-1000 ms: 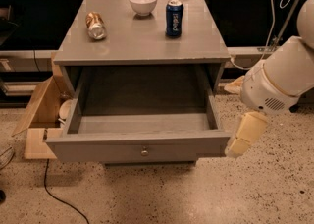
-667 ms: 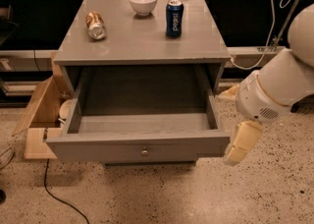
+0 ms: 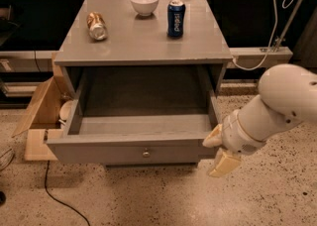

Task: Close top drawer

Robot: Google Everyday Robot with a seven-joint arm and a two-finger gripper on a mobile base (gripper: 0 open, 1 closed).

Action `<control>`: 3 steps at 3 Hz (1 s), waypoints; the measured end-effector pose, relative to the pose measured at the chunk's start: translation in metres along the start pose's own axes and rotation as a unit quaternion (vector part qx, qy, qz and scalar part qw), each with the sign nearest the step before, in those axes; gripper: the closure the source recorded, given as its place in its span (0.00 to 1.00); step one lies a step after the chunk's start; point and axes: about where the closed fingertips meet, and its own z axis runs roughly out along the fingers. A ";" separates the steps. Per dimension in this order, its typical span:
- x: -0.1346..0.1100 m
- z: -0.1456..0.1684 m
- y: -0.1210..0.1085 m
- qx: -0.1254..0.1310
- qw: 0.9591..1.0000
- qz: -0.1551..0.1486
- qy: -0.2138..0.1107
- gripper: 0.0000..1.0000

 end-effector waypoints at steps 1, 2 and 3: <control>0.010 0.057 0.001 -0.031 0.999 -0.003 -0.018 0.69; 0.010 0.057 0.001 -0.031 0.999 -0.003 -0.018 0.92; 0.010 0.057 0.001 -0.031 0.999 -0.003 -0.018 1.00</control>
Offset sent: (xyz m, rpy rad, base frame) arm 0.0002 0.0132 -0.0470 0.0317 0.0408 0.0314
